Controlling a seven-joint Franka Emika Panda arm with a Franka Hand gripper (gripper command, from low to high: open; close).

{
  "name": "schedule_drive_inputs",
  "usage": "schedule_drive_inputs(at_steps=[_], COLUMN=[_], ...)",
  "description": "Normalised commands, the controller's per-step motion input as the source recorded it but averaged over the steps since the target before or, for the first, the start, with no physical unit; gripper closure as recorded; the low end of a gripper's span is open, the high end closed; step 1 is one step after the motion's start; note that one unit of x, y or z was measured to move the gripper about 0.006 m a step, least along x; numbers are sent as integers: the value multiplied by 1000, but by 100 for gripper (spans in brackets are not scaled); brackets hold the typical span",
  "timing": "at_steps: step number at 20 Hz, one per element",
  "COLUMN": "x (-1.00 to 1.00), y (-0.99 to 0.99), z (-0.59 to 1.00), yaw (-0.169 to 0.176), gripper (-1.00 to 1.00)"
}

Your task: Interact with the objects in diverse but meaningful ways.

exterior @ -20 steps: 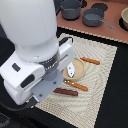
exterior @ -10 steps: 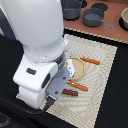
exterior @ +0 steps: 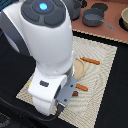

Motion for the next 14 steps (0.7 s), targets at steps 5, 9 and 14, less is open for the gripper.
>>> schedule_drive_inputs(at_steps=[5,9,14], x=[409,376,396], y=[0,0,0], z=[-390,-397,-334], yaw=[0,0,3], gripper=[-100,-100,100])
